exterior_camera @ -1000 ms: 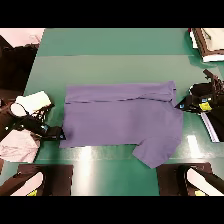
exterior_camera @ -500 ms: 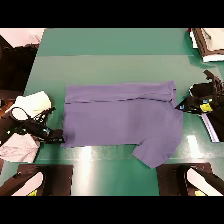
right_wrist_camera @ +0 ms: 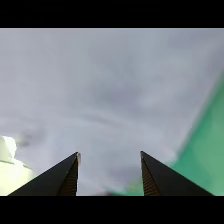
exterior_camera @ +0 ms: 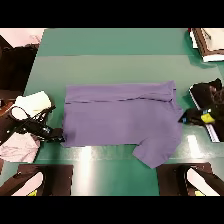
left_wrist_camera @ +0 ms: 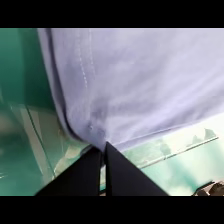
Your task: Fold the shirts.
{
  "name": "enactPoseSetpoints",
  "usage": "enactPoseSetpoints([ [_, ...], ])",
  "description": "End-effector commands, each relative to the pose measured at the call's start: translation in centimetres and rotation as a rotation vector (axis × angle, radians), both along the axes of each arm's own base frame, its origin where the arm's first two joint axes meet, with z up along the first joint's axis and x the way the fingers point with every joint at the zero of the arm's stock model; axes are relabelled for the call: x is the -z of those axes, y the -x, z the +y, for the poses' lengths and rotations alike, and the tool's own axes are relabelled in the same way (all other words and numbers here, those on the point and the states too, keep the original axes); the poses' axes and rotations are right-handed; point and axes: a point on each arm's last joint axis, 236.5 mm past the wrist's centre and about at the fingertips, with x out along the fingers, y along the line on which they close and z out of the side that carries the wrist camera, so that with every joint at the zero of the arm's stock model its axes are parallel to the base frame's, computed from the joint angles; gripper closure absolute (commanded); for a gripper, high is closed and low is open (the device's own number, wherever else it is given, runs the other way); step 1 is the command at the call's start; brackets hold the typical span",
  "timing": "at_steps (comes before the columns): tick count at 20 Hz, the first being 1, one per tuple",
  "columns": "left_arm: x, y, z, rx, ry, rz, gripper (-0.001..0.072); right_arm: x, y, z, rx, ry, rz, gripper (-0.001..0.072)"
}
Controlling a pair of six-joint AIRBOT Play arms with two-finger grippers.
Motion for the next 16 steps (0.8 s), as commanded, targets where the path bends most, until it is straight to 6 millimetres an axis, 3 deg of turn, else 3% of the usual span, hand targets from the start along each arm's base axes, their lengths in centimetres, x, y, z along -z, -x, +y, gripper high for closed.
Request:
enactPoseSetpoints([
  [1, -0.2, -0.3, -0.1, -0.001, 0.006, -0.009, 0.0683, 3.2, 6.1, -1.0, 0.035, 0.083, 0.177, 0.0283],
  [5, -0.3, -0.9, -0.4, -0.012, 0.019, -0.032, 0.0682, 6.7, 10.4, 1.2, 0.054, 0.018, 0.295, 0.0282],
  [10, -0.5, -1.0, -0.7, -0.003, 0.034, -0.042, 0.0683, 7.8, 9.5, 4.3, 0.117, -0.110, 0.254, 0.0297],
  [11, -0.5, -1.0, -0.7, -0.002, 0.034, -0.042, 0.0683, 7.9, 9.2, 4.3, 0.124, -0.110, 0.242, 0.0398],
  [14, -0.5, -1.0, -0.7, 0.007, 0.036, -0.046, 0.0682, 8.1, 8.7, 4.1, 0.133, -0.101, 0.221, 0.0430],
  [16, -0.5, -1.0, -0.7, 0.007, 0.036, -0.046, 0.0682, 8.0, 8.9, 4.2, 0.129, -0.104, 0.229, 0.0548],
])
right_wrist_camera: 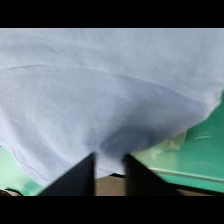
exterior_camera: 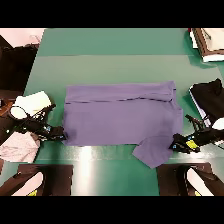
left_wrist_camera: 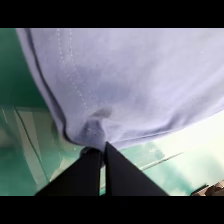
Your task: Fold the shirts.
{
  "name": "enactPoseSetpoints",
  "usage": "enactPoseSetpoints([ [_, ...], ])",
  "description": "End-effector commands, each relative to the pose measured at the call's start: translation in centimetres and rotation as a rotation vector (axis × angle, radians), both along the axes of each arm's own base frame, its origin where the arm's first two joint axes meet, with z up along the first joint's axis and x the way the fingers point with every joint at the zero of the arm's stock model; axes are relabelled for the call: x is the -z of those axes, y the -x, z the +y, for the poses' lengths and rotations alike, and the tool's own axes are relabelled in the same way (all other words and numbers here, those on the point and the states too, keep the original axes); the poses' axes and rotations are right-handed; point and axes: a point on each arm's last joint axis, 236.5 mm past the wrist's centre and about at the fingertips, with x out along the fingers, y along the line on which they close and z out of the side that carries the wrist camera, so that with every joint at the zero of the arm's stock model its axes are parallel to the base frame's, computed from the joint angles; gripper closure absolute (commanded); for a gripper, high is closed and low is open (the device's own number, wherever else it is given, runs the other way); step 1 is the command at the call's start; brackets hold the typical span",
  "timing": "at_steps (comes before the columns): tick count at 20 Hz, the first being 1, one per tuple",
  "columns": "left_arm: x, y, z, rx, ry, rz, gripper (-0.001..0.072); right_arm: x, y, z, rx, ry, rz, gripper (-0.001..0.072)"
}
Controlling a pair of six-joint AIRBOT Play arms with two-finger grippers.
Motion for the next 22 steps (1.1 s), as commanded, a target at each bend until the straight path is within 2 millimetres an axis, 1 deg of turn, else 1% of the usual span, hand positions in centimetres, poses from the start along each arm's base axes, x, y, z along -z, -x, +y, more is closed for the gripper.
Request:
enactPoseSetpoints([
  [1, -0.1, 0.0, -0.1, 0.005, 0.003, -0.004, 0.0682, 0.0, 0.0, 0.3, 0.007, -0.012, 0.000, 0.0548],
  [3, -0.1, 0.0, -0.1, 0.011, 0.004, -0.006, 0.0682, 0.0, 0.1, 0.3, 0.006, -0.010, 0.002, 0.0550],
  [4, -0.1, 0.0, -0.1, 0.012, 0.005, -0.005, 0.0682, 0.1, 0.0, 0.2, 0.007, -0.008, -0.002, 0.0568],
  [5, -0.1, 0.1, -0.1, 0.014, 0.006, -0.002, 0.0682, 0.1, -0.2, 0.2, 0.006, -0.006, -0.009, 0.0698],
  [7, -0.2, 0.2, -0.1, 0.039, 0.010, -0.010, 0.0683, -0.1, -0.4, 0.1, -0.028, -0.009, -0.033, 0.0700],
  [8, -0.6, 0.1, -0.2, 0.055, 0.014, -0.013, 0.0683, -0.8, -0.7, 0.0, -0.039, -0.008, -0.049, 0.0700],
  [10, -2.9, -0.7, -0.1, 0.079, 0.013, -0.065, 0.0683, -3.5, -1.5, -0.5, -0.068, 0.021, -0.118, 0.0701],
  [12, -6.1, -1.5, -0.1, 0.088, 0.002, -0.165, 0.0683, -6.6, -1.0, -1.9, -0.098, 0.100, -0.163, 0.0701],
  [13, -7.7, -1.2, -0.2, 0.087, -0.001, -0.197, 0.0683, -8.2, -0.5, -2.4, -0.109, 0.139, -0.185, 0.0701],
  [14, -9.0, -0.3, -0.4, 0.083, 0.003, -0.202, 0.0683, -9.5, -0.1, -2.7, -0.116, 0.167, -0.212, 0.0701],
  [15, -9.8, 0.8, -0.6, 0.074, 0.010, -0.192, 0.0683, -10.9, -0.1, -2.9, -0.119, 0.194, -0.260, 0.0701],
  [16, -10.5, 1.6, -0.8, 0.067, 0.012, -0.193, 0.0683, -12.1, -0.5, -3.0, -0.115, 0.218, -0.322, 0.0701],
  [17, -11.0, 1.9, -0.9, 0.056, 0.010, -0.207, 0.0683, -13.1, -1.0, -3.1, -0.111, 0.238, -0.374, 0.0701],
  [18, -11.4, 1.7, -0.9, 0.046, 0.009, -0.234, 0.0683, -14.0, -1.5, -3.3, -0.106, 0.254, -0.416, 0.0702],
  [19, -11.7, 1.1, -0.9, 0.036, 0.009, -0.263, 0.0683, -14.8, -2.2, -3.5, -0.100, 0.269, -0.454, 0.0702],
  [20, -12.1, -0.1, -0.8, 0.016, 0.001, -0.307, 0.0683, -15.4, -3.2, -3.7, -0.092, 0.280, -0.488, 0.0702],
  [22, -12.9, -3.0, -0.2, -0.041, -0.017, -0.419, 0.0683, -16.1, -5.4, -3.9, -0.105, 0.276, -0.530, 0.0702],
])
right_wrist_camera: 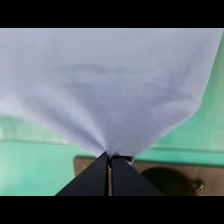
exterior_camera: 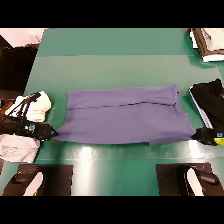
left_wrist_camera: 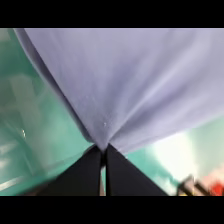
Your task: Fold the shirts.
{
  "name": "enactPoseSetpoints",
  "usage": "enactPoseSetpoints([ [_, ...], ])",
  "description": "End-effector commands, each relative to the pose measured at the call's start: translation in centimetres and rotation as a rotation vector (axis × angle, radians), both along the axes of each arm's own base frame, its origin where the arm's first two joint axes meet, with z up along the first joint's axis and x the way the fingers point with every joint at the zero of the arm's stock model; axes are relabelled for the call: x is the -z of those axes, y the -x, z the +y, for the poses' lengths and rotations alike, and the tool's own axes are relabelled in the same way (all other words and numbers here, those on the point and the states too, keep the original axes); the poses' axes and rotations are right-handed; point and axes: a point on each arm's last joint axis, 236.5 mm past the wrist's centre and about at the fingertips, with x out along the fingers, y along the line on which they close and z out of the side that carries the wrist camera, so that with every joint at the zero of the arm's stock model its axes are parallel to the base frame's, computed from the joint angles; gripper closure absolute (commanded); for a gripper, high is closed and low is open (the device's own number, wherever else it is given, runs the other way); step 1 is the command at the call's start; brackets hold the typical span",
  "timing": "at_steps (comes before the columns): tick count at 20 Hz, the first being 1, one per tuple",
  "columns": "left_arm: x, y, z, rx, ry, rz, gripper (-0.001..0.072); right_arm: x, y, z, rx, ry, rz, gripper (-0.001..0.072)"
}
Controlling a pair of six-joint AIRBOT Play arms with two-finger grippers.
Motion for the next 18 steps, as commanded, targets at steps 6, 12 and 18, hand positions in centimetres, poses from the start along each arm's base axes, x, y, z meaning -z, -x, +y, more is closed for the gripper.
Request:
enactPoseSetpoints([
  [6, -1.5, -10.7, 1.2, -0.182, 0.030, -0.200, 0.0683, -1.2, -11.7, 0.0, -0.122, 0.049, -0.130, 0.0702],
  [12, 0.4, -18.6, 1.7, -0.200, 0.062, -0.164, 0.0682, 1.0, -19.9, -0.5, -0.136, 0.047, -0.087, 0.0701],
  [18, 2.7, -24.3, 3.0, -0.257, 0.048, -0.185, 0.0681, 3.2, -26.9, -1.0, -0.118, 0.026, -0.105, 0.0697],
])
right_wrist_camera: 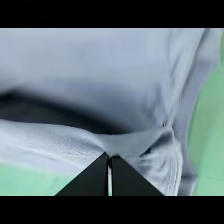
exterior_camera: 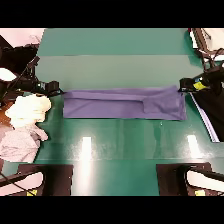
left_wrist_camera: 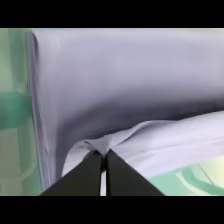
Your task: Fold the shirts.
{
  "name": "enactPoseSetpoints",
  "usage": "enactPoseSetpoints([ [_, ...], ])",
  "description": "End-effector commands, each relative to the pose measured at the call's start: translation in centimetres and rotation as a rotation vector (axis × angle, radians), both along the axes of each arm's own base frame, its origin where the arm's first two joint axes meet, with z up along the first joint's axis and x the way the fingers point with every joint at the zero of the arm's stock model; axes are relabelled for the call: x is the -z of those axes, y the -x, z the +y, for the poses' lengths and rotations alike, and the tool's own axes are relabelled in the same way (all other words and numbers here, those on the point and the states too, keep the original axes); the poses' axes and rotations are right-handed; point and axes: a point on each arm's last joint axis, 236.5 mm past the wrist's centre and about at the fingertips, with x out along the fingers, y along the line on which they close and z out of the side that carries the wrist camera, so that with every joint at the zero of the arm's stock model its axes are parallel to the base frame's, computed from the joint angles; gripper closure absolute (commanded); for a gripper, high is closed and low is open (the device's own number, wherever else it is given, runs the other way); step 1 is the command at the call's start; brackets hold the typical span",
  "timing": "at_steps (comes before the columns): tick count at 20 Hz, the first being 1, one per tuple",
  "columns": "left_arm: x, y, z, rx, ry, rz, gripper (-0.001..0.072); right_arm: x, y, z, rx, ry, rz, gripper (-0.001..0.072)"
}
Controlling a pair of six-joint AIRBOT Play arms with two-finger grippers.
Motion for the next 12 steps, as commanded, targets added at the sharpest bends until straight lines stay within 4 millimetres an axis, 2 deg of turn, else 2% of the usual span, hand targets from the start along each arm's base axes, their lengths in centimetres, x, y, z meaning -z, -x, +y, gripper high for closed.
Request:
enactPoseSetpoints([
  [1, 1.3, -3.8, 1.2, -0.061, -0.014, -0.045, 0.0676, 1.2, -5.1, 0.7, 0.024, -0.059, -0.054, 0.0692],
  [2, 1.1, -4.8, 1.7, -0.104, -0.014, -0.071, 0.0417, 0.9, -7.1, 1.3, 0.050, -0.118, -0.099, 0.0589],
  [3, 0.7, -5.8, 2.2, -0.160, -0.003, -0.095, 0.0124, 0.4, -8.7, 2.0, 0.078, -0.187, -0.140, 0.0362],
  [4, 0.0, -6.4, 2.4, -0.198, 0.010, -0.108, 0.0055, -0.4, -10.2, 2.8, 0.105, -0.263, -0.175, 0.0216],
  [6, -0.9, -6.4, 2.0, -0.177, 0.018, -0.107, 0.0056, -1.8, -11.1, 3.3, 0.110, -0.348, -0.190, 0.0210],
  [7, -1.0, -5.7, 1.5, -0.146, 0.025, -0.079, 0.0056, -1.9, -10.5, 3.2, 0.082, -0.352, -0.173, 0.0210],
  [9, -0.4, -3.3, 0.2, -0.055, 0.035, 0.006, 0.0057, -1.1, -7.9, 2.2, 0.022, -0.354, -0.090, 0.0210],
  [10, -0.1, -2.2, -0.3, -0.016, 0.038, 0.042, 0.0097, -0.5, -6.4, 1.5, 0.007, -0.362, -0.040, 0.0210],
  [11, 0.1, -1.3, -0.6, 0.016, 0.042, 0.071, 0.0377, 0.3, -5.1, 0.8, 0.002, -0.371, 0.002, 0.0211],
  [12, 0.2, -0.7, -0.9, 0.057, 0.037, 0.080, 0.0610, 1.2, -3.9, -0.3, 0.020, -0.387, 0.046, 0.0211],
])
